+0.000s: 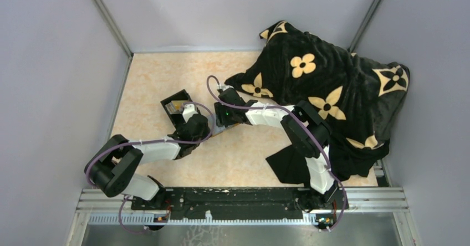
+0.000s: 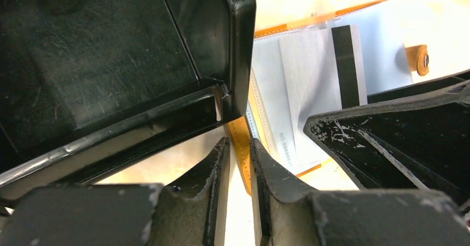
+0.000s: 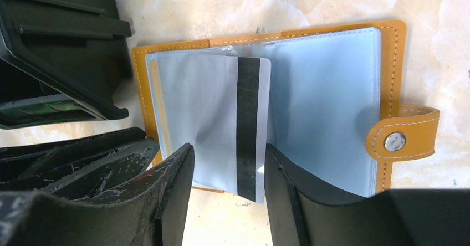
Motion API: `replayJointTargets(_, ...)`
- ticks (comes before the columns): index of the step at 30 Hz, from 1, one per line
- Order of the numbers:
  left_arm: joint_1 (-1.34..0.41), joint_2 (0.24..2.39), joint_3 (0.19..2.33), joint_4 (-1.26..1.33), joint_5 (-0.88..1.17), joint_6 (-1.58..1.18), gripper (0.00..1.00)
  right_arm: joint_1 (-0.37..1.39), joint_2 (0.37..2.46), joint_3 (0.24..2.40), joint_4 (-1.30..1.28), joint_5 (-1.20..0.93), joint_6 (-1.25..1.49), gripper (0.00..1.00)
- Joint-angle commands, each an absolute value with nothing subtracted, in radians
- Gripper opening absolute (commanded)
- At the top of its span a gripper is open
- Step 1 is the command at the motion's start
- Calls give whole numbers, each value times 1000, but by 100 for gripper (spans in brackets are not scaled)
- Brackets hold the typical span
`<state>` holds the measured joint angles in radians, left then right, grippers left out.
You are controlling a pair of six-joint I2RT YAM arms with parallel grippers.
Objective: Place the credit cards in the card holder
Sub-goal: Insert the credit card into the card holder.
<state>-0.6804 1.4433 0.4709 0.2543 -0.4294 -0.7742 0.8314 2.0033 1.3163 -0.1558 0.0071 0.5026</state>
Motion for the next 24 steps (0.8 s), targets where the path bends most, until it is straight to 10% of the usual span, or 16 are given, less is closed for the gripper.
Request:
replayJointTargets(1, -698, 1477, 422, 145, -346, -780, 27, 844, 2052, 1345, -238, 24, 439, 50)
replayJointTargets(24, -698, 1455, 406, 116, -380, -793, 27, 847, 1985, 1339, -210, 64, 411, 54)
